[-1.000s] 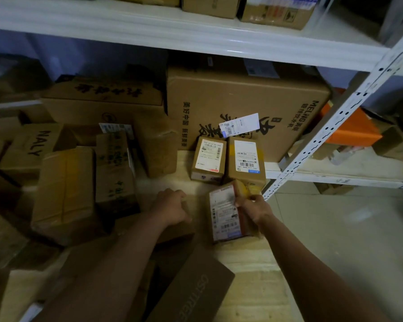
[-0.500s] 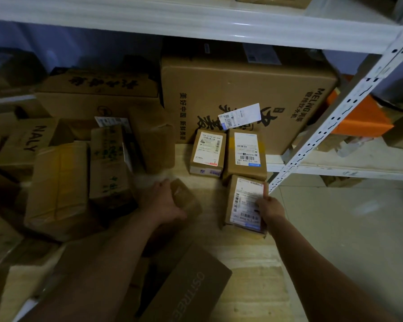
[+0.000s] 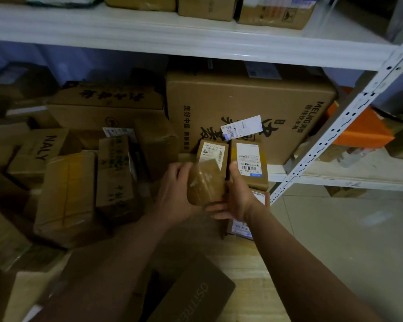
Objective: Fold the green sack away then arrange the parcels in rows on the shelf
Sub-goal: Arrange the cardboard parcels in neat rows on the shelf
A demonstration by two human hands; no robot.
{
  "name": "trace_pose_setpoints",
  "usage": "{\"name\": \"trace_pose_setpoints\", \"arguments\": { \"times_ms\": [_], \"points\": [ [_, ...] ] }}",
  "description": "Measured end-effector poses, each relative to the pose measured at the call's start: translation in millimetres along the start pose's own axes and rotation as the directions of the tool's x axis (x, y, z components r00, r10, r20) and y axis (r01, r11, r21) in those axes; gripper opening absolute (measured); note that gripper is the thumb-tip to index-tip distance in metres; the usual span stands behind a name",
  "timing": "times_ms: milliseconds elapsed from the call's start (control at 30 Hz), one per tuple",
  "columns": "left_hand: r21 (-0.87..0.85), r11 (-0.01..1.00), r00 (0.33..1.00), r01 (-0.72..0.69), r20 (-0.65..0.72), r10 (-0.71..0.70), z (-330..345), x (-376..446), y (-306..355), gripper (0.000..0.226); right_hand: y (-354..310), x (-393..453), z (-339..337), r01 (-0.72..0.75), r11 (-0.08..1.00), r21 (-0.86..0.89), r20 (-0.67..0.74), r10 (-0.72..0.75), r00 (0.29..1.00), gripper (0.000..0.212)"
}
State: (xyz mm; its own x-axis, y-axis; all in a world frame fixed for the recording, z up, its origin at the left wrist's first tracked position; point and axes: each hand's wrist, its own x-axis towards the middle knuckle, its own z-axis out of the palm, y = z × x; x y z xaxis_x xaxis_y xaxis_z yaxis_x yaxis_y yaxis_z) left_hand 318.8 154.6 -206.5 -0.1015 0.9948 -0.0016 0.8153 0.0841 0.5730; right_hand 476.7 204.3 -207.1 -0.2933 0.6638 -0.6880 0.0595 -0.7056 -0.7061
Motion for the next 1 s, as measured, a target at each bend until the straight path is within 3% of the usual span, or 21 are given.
{"name": "trace_pose_setpoints", "arguments": {
  "times_ms": [100,167,233,267,300,367,433,500,567,633,700,767,833,867,933,1000],
  "points": [
    [0.192,0.974,0.991,-0.121,0.086,0.106,5,-8,-13,0.101,1,2,2,-0.033,0.995,0.091,-0.006,0.034,0.999,0.063],
    [0.23,0.963,0.986,-0.137,0.124,0.111,4,-13,-18,0.093,7,7,4,-0.036,0.998,0.05,-0.042,0.038,0.998,0.056],
    [0.094,0.996,0.998,0.004,0.057,-0.009,-2,-16,-17,0.08,15,11,7,-0.041,0.999,0.015,-0.08,0.042,0.996,0.054],
    [-0.063,0.989,0.991,0.132,0.003,-0.132,-4,-16,-16,0.068,18,11,7,-0.039,0.999,0.023,-0.085,0.04,0.996,0.05],
    [-0.263,0.924,0.956,0.278,-0.017,-0.293,-7,-14,-15,0.051,21,11,8,-0.025,0.999,0.032,-0.08,0.027,0.996,0.045],
    [-0.597,0.619,0.831,0.511,0.157,-0.534,-14,-11,-6,0.032,24,7,9,0.035,0.999,0.032,-0.032,-0.034,0.999,0.034],
    [-0.714,0.308,0.731,0.628,0.407,-0.547,-13,-8,1,0.061,27,3,9,0.123,0.989,-0.076,0.025,-0.121,0.992,0.041],
    [-0.687,0.202,0.669,0.698,0.526,-0.525,-11,-8,6,0.08,29,2,11,0.221,0.937,-0.271,0.056,-0.213,0.975,0.064],
    [-0.663,0.189,0.644,0.725,0.555,-0.526,-3,-5,1,0.079,31,1,16,0.303,0.818,-0.488,0.122,-0.28,0.952,0.086],
    [-0.652,0.206,0.648,0.73,0.564,-0.511,2,-3,-5,0.063,36,5,12,0.334,0.758,-0.56,0.169,-0.29,0.942,0.097],
    [-0.633,0.211,0.641,0.745,0.593,-0.486,3,-2,-11,0.038,34,1,5,0.344,0.746,-0.57,0.132,-0.33,0.935,0.069],
    [-0.609,0.213,0.631,0.764,0.639,-0.439,5,-1,-18,0.034,35,2,-14,0.214,0.64,-0.738,-0.182,-0.494,0.85,0.052],
    [-0.583,0.232,0.621,0.779,0.667,-0.411,11,0,-23,0.037,39,2,-37,-0.16,0.575,-0.802,-0.52,-0.542,0.66,0.068],
    [-0.575,0.23,0.615,0.785,0.677,-0.404,15,0,-26,0.036,42,1,-47,-0.273,0.624,-0.732,-0.628,-0.462,0.626,0.08],
    [-0.568,0.226,0.607,0.791,0.687,-0.398,24,0,-29,0.029,56,6,-62,-0.313,0.732,-0.605,-0.677,-0.266,0.686,0.101],
    [-0.543,0.262,0.602,0.798,0.699,-0.385,34,0,-31,0.026,71,20,-74,-0.21,0.821,-0.531,-0.603,-0.192,0.774,0.099]
  ]
}}
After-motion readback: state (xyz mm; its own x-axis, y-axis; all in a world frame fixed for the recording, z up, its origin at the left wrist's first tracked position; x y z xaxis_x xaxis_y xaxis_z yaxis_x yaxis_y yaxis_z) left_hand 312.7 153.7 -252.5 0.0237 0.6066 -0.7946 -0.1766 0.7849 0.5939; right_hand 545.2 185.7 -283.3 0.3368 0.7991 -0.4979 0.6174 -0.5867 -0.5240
